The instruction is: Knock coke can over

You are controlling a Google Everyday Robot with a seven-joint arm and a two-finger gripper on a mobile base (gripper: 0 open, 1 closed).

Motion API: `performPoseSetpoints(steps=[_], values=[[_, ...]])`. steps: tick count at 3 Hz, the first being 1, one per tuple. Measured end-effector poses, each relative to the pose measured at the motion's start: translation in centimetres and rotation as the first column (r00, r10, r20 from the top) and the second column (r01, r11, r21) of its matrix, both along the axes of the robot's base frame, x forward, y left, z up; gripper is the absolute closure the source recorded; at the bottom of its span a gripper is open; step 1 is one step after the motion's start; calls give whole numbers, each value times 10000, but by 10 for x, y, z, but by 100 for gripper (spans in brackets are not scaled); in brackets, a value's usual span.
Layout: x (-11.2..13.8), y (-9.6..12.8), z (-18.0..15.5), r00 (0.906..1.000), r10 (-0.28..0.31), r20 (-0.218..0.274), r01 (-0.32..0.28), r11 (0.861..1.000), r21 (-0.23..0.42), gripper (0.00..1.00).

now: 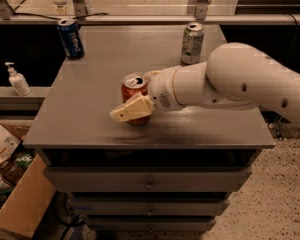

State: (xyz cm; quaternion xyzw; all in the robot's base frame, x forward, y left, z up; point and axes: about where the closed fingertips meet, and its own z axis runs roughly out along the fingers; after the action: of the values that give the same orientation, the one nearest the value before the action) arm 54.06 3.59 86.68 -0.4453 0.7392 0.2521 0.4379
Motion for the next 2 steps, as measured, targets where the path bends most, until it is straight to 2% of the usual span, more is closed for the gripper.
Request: performPoseSetpoints(steps=[2], values=[[15, 12, -8, 10000, -63, 73, 64, 10000, -17, 65]])
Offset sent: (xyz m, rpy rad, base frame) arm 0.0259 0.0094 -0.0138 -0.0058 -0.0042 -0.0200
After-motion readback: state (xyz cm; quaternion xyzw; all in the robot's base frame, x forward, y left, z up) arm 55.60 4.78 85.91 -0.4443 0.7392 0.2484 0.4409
